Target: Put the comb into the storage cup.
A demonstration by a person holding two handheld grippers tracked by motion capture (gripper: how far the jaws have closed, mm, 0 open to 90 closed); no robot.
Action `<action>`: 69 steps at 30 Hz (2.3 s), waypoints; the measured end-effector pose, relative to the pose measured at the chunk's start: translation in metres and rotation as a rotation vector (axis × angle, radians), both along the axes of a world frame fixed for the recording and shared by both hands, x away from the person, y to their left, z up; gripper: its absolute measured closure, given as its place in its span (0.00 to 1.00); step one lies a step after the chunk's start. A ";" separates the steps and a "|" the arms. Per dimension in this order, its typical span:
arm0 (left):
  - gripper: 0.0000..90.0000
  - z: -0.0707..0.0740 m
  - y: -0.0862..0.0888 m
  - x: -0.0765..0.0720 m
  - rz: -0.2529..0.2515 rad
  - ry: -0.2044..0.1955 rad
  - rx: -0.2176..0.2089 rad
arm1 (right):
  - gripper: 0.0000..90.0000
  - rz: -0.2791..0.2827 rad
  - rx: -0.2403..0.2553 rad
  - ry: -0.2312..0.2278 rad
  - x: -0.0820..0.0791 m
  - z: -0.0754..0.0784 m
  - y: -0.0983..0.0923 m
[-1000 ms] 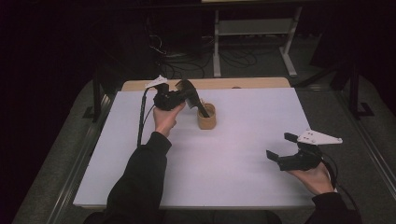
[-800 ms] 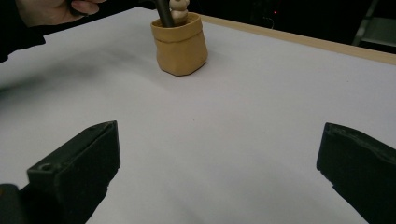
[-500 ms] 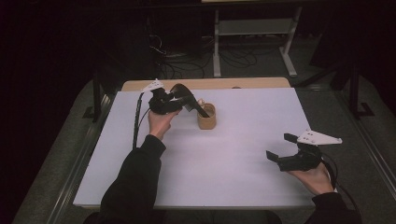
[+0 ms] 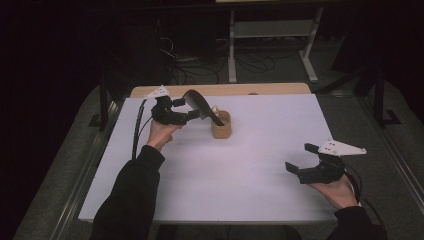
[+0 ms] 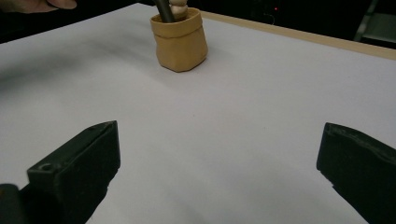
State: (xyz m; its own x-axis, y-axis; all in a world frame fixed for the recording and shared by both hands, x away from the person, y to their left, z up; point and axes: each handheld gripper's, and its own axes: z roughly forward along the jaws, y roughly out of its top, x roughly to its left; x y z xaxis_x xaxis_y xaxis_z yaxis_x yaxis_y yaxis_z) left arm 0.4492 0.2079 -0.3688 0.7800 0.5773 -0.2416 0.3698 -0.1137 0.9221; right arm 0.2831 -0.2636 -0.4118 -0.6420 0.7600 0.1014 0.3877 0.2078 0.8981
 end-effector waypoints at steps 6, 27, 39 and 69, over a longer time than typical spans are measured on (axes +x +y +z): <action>0.00 0.002 0.006 -0.005 0.001 -0.015 0.018 | 0.00 0.000 -0.007 0.004 0.000 -0.001 0.001; 0.00 -0.001 0.041 -0.026 0.040 -0.058 0.073 | 0.00 -0.008 -0.019 0.012 0.000 -0.003 -0.001; 0.00 0.001 0.064 -0.040 0.068 -0.069 0.056 | 0.00 -0.002 -0.031 0.013 0.001 -0.005 0.000; 0.00 -0.015 0.094 -0.074 0.109 -0.066 0.042 | 0.00 0.002 -0.038 0.021 0.001 -0.006 0.001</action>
State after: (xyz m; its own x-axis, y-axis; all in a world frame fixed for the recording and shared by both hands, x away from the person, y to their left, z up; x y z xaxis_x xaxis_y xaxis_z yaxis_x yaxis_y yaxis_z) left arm 0.3755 0.3016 -0.3834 0.7257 0.6678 -0.1654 0.3206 -0.1156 0.9401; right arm 0.2842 -0.2631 -0.4174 -0.6413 0.7625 0.0858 0.4056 0.2419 0.8814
